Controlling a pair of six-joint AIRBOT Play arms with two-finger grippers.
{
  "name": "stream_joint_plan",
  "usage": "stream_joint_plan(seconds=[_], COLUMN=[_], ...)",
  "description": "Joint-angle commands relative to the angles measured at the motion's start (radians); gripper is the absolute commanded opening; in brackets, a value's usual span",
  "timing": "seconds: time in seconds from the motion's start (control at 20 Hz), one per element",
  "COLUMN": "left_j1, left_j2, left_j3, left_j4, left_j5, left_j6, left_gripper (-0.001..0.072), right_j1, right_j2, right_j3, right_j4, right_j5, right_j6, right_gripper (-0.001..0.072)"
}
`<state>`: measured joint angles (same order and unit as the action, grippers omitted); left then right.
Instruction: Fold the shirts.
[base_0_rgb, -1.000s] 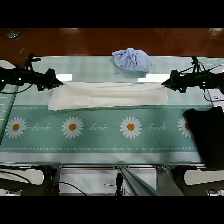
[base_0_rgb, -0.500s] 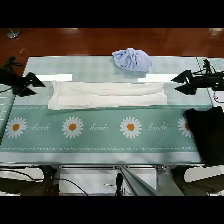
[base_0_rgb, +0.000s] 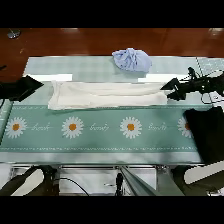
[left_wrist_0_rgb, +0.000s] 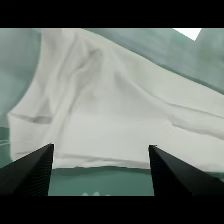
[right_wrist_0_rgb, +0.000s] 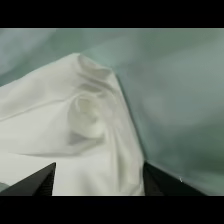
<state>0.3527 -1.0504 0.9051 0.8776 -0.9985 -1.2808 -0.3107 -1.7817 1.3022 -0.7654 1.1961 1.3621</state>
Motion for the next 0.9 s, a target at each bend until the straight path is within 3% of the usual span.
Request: stream_joint_plan(seconds=[0.0, 0.05, 0.1, 0.15, 0.2, 0.25, 0.3, 0.35, 0.5, 0.65, 0.85], left_j1=[-0.142, -0.188, -0.228, -0.267, -0.299, -0.326, -0.348, -0.373, -0.488, -0.642, -0.823], left_j2=[0.041, 0.026, 0.011, -0.006, -0.024, -0.039, -0.05, -0.06, -0.07, -0.121, -0.294], left_j3=[-0.064, -0.064, -0.064, -0.062, -0.058, -0.051, -0.043, -0.032, 0.003, 0.058, 0.177], left_j4=[-0.041, -0.041, -0.042, -0.042, -0.05, -0.062, -0.073, -0.096, -0.206, -0.205, -0.202], left_j5=[0.047, 0.064, 0.075, 0.079, 0.077, 0.073, 0.073, 0.073, 0.082, 0.155, 0.246], left_j6=[0.021, 0.02, 0.02, 0.017, 0.012, 0.013, 0.013, 0.028, 0.14, 0.119, 0.042], left_gripper=[0.0701, 0.0702, 0.0701, 0.0699, 0.0686, 0.0489, 0.009, 0.0049, 0.0049, 0.0049, 0.0048], right_j1=[0.071, 0.078, 0.078, 0.077, 0.071, 0.061, 0.051, 0.037, 0.028, 0.028, 0.028], right_j2=[-0.013, -0.013, -0.013, -0.009, 0.006, 0.036, 0.078, 0.135, 0.385, 0.702, 0.994], right_j3=[0.0, 0.0, 0.0, 0.0, 0.0, 0.0, -0.001, -0.001, -0.062, -0.232, -0.369], right_j4=[0.008, 0.005, 0.006, 0.006, 0.005, 0.0, -0.014, -0.048, -0.116, -0.148, -0.149], right_j5=[-0.031, -0.026, -0.014, 0.011, 0.046, 0.079, 0.103, 0.128, 0.177, 0.114, 0.152], right_j6=[0.013, 0.014, 0.014, 0.006, -0.002, -0.024, -0.04, -0.047, -0.106, -0.105, -0.043], right_gripper=[0.0596, 0.0504, 0.0311, 0.0022, 0.0019, 0.0019, 0.0018, 0.0018, 0.0019, 0.0018, 0.0018])
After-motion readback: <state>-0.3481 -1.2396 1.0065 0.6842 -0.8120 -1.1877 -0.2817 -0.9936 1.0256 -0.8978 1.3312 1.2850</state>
